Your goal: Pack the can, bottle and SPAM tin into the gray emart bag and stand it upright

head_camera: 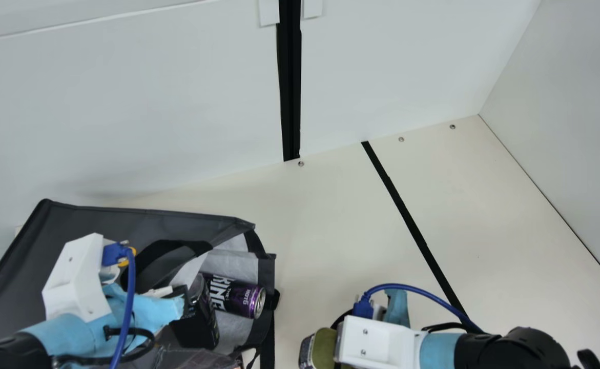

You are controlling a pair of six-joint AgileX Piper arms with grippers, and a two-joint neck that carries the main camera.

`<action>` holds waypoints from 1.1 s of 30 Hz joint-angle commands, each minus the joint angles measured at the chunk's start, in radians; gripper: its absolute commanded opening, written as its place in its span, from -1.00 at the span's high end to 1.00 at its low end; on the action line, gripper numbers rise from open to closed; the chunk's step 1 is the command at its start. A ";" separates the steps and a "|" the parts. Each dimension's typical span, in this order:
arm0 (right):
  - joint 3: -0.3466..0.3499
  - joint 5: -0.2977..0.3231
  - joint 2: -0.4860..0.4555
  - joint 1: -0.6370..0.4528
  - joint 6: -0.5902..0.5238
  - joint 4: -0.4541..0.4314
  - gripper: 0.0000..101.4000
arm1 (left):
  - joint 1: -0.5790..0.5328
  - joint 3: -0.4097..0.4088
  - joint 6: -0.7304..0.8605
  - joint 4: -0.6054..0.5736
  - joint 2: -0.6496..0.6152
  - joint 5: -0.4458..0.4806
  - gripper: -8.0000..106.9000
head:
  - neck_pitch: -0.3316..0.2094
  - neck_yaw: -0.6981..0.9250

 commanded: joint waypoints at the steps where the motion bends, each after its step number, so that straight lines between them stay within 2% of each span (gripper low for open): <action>1: 0.005 -0.017 0.013 0.001 -0.029 0.066 1.00 | 0.000 0.000 0.000 0.000 0.000 0.000 1.00 | -0.023 -0.001; 10: 0.019 -0.075 0.103 -0.011 -0.170 0.243 1.00 | 0.000 0.000 0.000 0.000 0.000 0.000 1.00 | -0.023 -0.001; 17: 0.010 -0.084 0.185 -0.031 -0.286 0.362 1.00 | 0.000 0.000 0.000 0.000 0.000 0.000 1.00 | -0.023 -0.001; 26: -0.023 -0.092 0.300 -0.041 -0.401 0.463 1.00 | 0.000 0.000 0.000 0.000 0.000 0.000 1.00 | -0.023 -0.001; 33: -0.067 -0.120 0.408 -0.020 -0.469 0.524 1.00 | 0.000 0.000 0.000 0.000 0.000 0.000 1.00 | -0.023 -0.001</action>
